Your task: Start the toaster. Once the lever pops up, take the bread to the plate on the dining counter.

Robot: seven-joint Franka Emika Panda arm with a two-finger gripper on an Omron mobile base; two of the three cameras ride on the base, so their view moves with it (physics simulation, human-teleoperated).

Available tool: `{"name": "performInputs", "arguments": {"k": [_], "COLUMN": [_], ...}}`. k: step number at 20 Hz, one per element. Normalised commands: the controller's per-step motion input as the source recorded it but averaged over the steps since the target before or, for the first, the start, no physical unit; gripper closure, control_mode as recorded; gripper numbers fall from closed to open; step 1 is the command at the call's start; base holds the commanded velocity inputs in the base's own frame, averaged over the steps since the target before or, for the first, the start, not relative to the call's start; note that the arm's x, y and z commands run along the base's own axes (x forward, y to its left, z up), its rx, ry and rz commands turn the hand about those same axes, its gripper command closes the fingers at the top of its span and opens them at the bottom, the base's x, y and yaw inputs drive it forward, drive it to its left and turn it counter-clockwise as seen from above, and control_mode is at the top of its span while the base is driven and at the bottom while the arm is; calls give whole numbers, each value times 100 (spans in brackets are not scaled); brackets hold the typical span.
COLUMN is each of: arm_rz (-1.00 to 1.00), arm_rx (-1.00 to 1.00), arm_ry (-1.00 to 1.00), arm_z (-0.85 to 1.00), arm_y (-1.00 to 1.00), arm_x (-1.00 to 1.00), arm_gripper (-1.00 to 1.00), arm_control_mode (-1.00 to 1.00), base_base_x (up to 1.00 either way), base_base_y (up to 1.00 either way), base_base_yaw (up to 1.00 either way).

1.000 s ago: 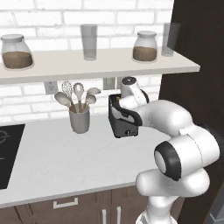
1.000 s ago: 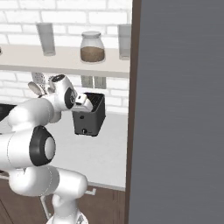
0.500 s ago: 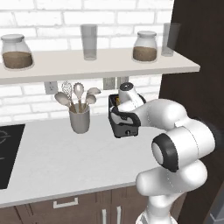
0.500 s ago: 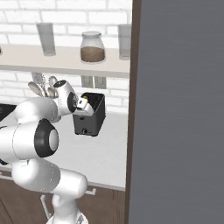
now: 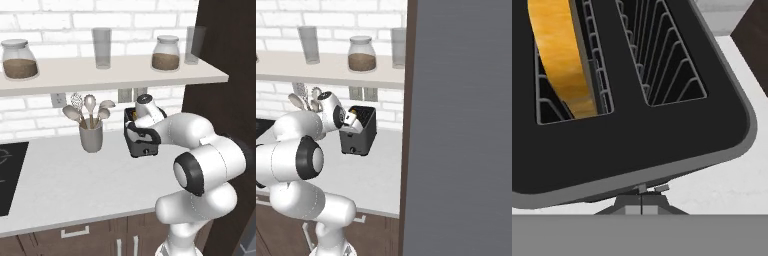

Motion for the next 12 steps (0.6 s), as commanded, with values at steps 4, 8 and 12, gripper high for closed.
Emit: {"name": "performInputs", "arguments": {"k": [4, 8, 12], "arm_rz": [-9, -8, -7], "arm_rx": [3, 4, 4], "arm_ry": [0, 0, 0], "arm_z": [-49, -43, -48], "arm_y": [-15, -9, -14], "arm_x": [-1, 0, -6], "arm_gripper": [100, 100, 100], "arm_control_mode": [-100, -100, -100], "base_base_x": [0, 0, 0], "base_base_y": [0, 0, 0], "base_base_yaw": [0, 0, 0]}}
